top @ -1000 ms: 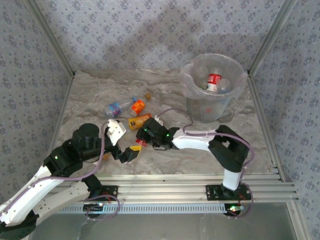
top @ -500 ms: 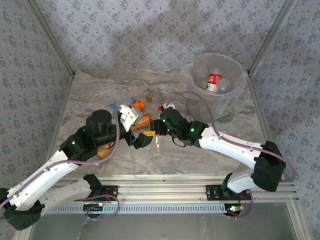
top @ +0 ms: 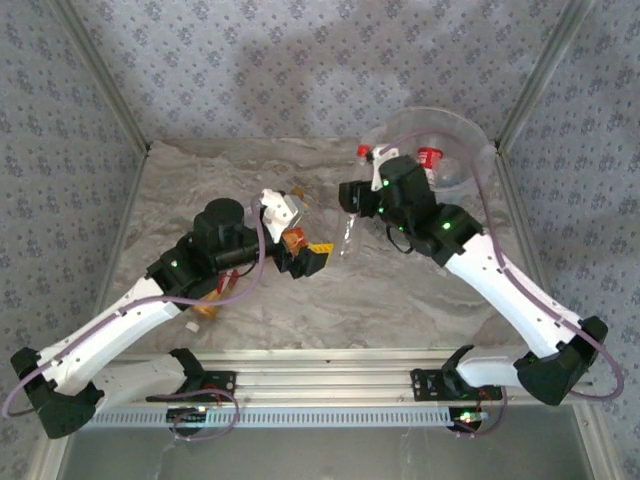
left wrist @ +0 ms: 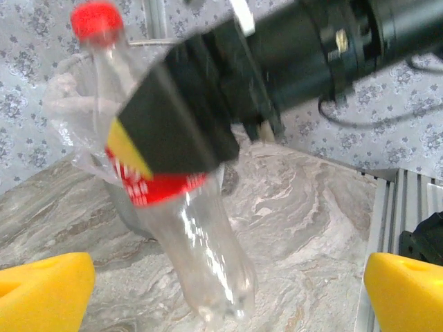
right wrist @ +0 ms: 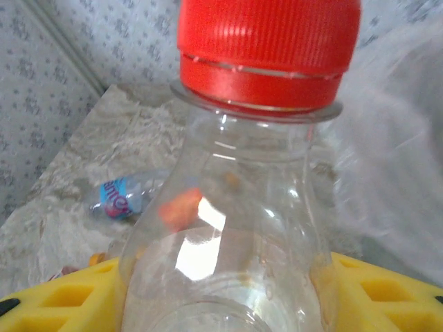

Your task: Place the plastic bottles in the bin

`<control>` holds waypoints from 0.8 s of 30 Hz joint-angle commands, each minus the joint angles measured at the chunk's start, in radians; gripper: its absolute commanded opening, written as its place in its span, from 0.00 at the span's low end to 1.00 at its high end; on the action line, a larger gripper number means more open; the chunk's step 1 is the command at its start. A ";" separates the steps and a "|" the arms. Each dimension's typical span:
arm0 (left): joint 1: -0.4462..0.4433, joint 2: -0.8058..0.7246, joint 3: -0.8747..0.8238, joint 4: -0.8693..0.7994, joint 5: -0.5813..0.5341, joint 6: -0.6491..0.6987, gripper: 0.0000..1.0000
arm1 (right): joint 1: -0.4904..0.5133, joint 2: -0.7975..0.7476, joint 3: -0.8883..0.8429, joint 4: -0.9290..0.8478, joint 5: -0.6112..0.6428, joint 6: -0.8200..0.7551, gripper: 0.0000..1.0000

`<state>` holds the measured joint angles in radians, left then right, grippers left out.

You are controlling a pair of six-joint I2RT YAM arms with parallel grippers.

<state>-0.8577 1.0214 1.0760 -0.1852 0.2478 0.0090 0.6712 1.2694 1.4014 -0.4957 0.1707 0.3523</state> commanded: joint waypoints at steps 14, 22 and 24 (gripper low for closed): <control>-0.003 -0.019 -0.067 0.019 0.022 0.045 1.00 | -0.295 0.130 0.411 -0.075 -0.049 -0.125 0.59; -0.003 -0.032 -0.069 0.015 0.009 0.053 1.00 | -0.394 0.254 0.552 -0.094 -0.008 -0.129 0.58; -0.003 -0.035 -0.070 0.013 0.003 0.056 1.00 | -0.412 0.280 0.584 -0.101 0.010 -0.127 0.58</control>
<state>-0.8577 1.0107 1.0103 -0.1795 0.2539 0.0441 0.2813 1.5227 1.9282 -0.5697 0.1467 0.2417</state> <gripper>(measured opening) 0.995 0.583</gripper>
